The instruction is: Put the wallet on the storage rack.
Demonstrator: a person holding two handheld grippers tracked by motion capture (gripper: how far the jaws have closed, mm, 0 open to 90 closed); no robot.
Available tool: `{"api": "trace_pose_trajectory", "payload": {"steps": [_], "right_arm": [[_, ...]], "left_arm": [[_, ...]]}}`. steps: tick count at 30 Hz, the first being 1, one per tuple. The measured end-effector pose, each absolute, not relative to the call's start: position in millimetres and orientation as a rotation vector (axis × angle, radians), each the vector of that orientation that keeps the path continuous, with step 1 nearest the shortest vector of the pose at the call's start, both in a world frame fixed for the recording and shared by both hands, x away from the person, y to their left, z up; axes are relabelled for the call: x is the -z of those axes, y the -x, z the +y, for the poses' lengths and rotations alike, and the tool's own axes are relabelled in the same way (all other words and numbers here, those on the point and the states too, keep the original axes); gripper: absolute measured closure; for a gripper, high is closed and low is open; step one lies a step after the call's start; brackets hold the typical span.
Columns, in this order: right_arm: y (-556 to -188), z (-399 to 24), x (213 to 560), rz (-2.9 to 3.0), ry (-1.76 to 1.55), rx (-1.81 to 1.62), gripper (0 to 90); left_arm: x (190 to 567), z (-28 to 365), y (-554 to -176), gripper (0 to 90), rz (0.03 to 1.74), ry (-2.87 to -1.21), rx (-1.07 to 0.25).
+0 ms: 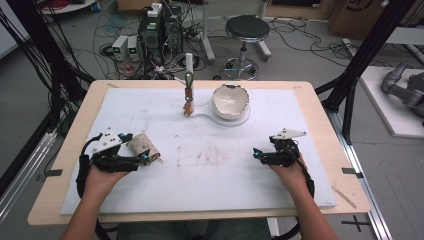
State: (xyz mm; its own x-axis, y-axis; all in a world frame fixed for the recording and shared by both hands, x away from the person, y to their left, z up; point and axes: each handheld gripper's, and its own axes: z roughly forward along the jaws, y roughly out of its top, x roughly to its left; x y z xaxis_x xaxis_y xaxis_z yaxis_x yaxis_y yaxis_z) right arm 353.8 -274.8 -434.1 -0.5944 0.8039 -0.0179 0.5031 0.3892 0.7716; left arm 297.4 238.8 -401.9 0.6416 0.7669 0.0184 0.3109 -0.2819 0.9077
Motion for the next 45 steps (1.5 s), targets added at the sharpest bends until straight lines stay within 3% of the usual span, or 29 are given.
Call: {"api": "trace_pose_trajectory", "payload": {"steps": [27,45], "right_arm": [[-361,-188,417,2.353,-1.000,-1.185,18.2],[-362,-82,403,2.448,-0.834,-1.242,18.2]], "left_arm": [[412,297,-262,15.9,0.976,-1.796,-0.621],[416,312,-247,16.0,0.996,-1.807,-0.632]]}}
